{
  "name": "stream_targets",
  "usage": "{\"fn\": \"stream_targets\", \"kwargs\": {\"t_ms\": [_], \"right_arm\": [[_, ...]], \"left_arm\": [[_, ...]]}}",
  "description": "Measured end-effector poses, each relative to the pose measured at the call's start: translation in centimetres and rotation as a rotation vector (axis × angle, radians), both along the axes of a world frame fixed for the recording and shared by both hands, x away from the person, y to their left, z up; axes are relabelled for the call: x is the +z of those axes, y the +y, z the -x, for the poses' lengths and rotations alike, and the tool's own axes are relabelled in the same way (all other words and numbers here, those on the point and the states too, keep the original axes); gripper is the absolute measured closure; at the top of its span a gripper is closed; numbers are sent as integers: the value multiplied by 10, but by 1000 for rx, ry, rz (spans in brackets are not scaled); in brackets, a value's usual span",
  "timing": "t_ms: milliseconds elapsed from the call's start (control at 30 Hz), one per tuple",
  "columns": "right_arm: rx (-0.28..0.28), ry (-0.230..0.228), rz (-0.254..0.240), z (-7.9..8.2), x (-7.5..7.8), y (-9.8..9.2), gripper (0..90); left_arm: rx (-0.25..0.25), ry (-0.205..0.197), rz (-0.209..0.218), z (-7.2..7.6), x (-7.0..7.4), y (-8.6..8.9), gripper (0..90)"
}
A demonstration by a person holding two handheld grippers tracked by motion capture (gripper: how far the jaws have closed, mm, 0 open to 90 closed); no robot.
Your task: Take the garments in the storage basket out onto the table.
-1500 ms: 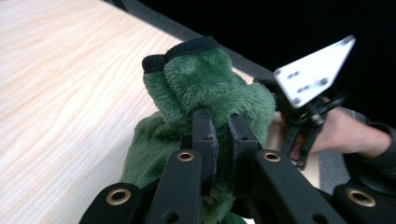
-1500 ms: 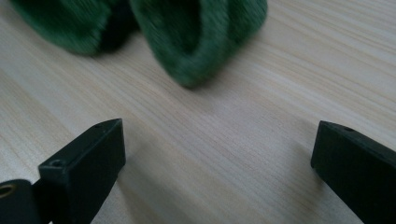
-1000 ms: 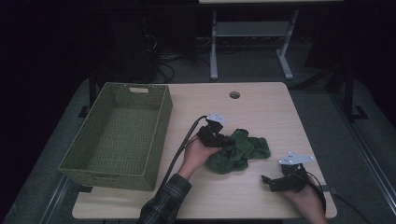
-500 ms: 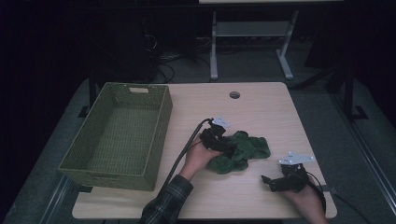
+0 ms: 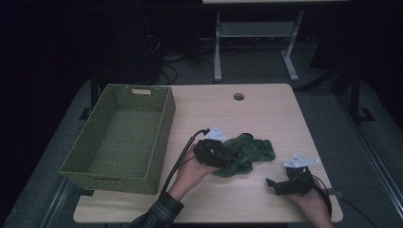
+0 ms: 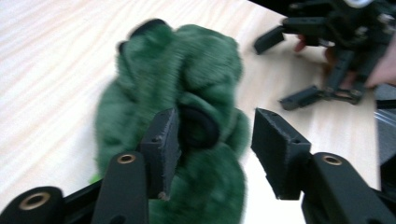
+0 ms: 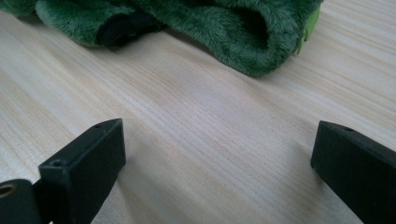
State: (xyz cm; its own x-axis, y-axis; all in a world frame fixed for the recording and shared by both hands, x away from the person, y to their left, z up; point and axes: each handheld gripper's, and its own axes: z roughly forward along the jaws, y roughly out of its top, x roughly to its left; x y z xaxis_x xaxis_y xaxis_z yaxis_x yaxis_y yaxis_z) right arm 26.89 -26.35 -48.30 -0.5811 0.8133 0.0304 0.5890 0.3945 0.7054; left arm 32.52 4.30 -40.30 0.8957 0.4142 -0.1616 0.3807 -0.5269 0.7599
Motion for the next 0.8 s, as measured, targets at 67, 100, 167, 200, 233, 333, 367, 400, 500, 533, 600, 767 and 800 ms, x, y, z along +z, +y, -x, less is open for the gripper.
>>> {"fn": "stream_targets", "kwargs": {"t_ms": [67, 100, 167, 200, 233, 333, 367, 400, 500, 533, 600, 767, 800], "right_arm": [[-1, 0, 0, 0, 0, 0, 28], [-4, 2, -2, 0, 0, 0, 30], [-7, 2, -1, 1, 1, 0, 51], [-9, -1, -2, 1, 1, 0, 62], [-12, 1, -2, 1, 1, 0, 69], [-11, 7, -15, 2, 5, -1, 137], [-6, -2, -19, 3, 6, 0, 140], [-7, 0, -29, 3, 8, 1, 144], [21, -10, -48, 5, 10, 4, 173], [25, -6, -56, 5, 11, 6, 182], [48, -4, -65, 5, 12, 9, 203], [113, -1, -99, 4, 13, 24, 269], [122, -2, -100, 4, 13, 26, 283]], "left_arm": [[-16, -8, -6, 9, -3, -1, 517], [-24, -12, -10, 12, -4, -1, 518], [-38, -13, -8, 20, -10, -2, 524], [-38, -11, -4, 23, -13, -2, 523], [-37, -12, -8, 27, -16, -3, 523], [-37, -19, -42, 31, -27, -7, 498], [-34, -24, -48, 32, -30, -7, 493], [-32, -27, -54, 32, -32, -7, 490], [-22, -41, -85, 30, -40, -8, 478], [-24, -46, -104, 28, -42, -7, 478], [-20, -37, -108, 26, -48, -6, 478], [-11, -30, -106, 22, -56, -3, 501], [-6, -29, -107, 21, -58, -2, 519]]}}
